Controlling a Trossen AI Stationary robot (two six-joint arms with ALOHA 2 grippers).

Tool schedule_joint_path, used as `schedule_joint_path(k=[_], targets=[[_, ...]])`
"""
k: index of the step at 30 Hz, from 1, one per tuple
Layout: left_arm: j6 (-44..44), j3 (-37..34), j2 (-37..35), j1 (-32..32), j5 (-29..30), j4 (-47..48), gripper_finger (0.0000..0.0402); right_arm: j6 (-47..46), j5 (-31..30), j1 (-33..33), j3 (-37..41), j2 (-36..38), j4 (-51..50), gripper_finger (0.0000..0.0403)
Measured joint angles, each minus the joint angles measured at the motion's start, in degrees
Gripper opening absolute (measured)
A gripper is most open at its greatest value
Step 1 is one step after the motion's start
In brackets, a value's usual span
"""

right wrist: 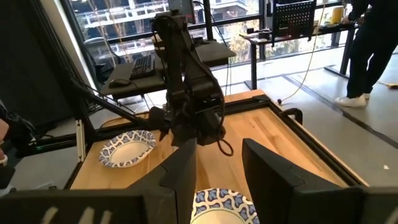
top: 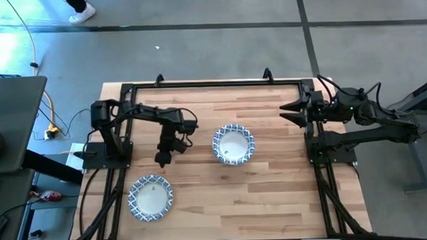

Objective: Nest bowls inside each other
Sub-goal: Stack the white patterned bowl on top of the other white patterned bowl

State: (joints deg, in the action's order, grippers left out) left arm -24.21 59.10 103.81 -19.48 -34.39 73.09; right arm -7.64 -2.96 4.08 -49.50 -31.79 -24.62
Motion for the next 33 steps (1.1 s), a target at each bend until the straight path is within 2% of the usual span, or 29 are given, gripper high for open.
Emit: schedule_joint_path(k=[19, 33], targets=[[1.22, -5.56, 0.02, 4.89, -6.8, -3.45, 0.0184, 0.61, -0.35, 0.0, 0.0, 0.0, 0.0, 0.0121], [5.62, -6.78, 0.07, 7.98, -7.13, -8.47, 0.0184, 1.13, -1.01, 0.0, 0.0, 0.02, 0.0, 0.0121]])
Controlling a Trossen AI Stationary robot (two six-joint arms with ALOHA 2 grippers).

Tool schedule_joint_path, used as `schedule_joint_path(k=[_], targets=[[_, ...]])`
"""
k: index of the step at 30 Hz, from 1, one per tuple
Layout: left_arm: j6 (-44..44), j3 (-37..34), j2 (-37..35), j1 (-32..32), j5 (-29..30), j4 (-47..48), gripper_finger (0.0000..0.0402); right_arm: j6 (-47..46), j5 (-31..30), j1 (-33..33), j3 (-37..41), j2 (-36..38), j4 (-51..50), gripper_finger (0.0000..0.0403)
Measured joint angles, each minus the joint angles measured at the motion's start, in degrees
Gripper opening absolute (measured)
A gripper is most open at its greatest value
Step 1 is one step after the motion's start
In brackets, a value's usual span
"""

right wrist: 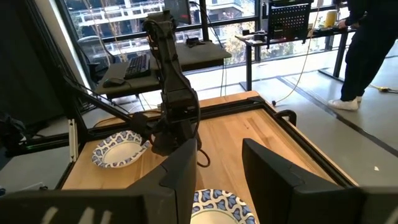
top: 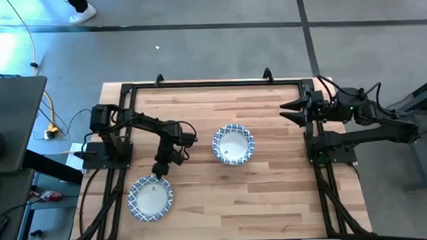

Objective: Nest bowls inside each other
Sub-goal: Stack the white patterned bowl on top of the other white patterned bowl

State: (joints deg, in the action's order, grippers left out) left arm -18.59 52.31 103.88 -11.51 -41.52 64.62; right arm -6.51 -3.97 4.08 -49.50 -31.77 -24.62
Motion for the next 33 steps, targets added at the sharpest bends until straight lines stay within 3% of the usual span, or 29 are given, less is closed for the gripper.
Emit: schedule_joint_path(k=[33], targets=[[1.92, 0.0, 0.0, 2.23, -0.02, -1.62, 0.0173, 0.51, 0.07, 0.0, 0.0, -0.01, 0.01, 0.0121]])
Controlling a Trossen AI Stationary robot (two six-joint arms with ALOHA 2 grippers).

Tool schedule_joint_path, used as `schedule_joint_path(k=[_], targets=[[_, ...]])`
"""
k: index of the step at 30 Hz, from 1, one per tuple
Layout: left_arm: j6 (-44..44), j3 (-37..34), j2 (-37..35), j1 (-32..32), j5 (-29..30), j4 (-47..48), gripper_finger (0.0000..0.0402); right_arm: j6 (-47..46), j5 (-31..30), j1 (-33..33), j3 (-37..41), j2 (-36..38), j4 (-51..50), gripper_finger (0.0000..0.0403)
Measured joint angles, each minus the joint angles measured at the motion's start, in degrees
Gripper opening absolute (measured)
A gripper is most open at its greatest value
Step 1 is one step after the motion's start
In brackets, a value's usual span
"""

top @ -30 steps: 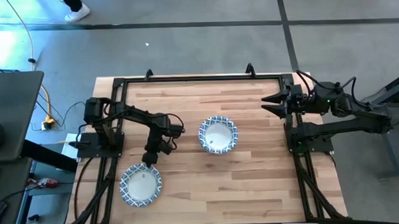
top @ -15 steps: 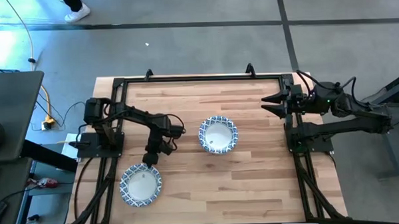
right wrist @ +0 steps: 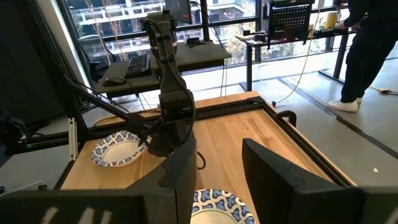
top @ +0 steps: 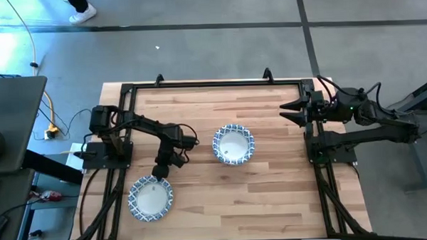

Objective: Nest bowls inside each other
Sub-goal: Stack the white patterned bowl on top of the other white patterned bowl

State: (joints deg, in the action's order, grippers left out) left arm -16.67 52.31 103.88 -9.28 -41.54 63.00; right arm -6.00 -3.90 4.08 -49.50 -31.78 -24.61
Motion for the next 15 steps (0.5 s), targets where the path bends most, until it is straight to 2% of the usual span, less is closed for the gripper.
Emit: schedule_joint_path(k=[15], targets=[[-0.44, 0.0, 0.0, 0.0, -0.14, -0.02, 0.0023, -0.15, 0.01, 0.0, 0.0, 0.01, -0.01, 0.0121]])
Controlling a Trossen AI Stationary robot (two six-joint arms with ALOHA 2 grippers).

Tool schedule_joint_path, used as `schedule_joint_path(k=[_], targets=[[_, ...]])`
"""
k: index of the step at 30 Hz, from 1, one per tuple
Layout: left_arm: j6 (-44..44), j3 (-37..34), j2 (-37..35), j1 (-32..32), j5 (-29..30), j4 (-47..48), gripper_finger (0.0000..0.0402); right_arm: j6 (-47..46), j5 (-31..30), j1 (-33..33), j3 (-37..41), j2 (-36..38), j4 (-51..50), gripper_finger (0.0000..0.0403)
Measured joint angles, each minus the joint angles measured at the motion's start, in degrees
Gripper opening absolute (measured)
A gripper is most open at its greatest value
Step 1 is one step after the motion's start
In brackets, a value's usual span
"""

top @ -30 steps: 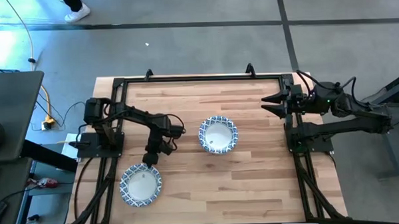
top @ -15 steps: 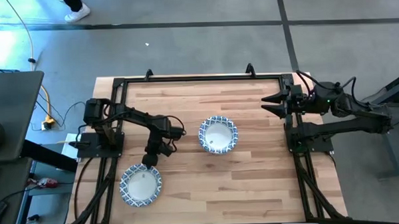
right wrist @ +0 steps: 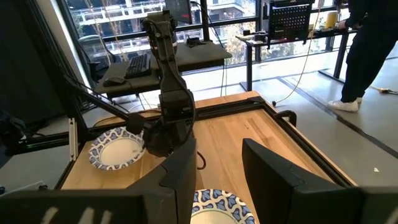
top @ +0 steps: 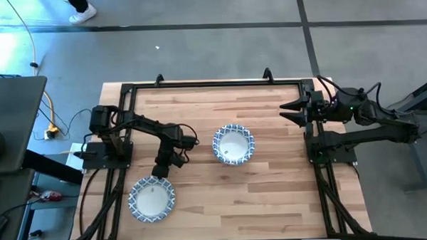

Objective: Nest bowls inside each other
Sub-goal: Stack the white patterned bowl on top of the other white patterned bowl

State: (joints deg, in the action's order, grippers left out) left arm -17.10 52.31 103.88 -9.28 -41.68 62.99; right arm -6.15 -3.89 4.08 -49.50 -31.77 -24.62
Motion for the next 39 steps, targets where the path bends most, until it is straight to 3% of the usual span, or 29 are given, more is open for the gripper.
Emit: schedule_joint_path(k=[13, 22, 39], targets=[[0.04, 0.0, 0.0, -0.74, -0.33, 0.83, 0.0004, 0.0, 0.01, 0.0, 0.0, 0.0, 0.02, 0.0121], [-0.07, 1.06, 0.02, -3.75, -4.19, 3.17, 0.0004, 0.01, -0.28, 0.0, 0.0, -0.02, 0.01, 0.0121], [2.04, 17.66, -4.62, -15.58, -4.01, 8.3, 0.0003, -1.28, -0.47, 0.0, 1.15, -0.07, 0.33, 0.0121]])
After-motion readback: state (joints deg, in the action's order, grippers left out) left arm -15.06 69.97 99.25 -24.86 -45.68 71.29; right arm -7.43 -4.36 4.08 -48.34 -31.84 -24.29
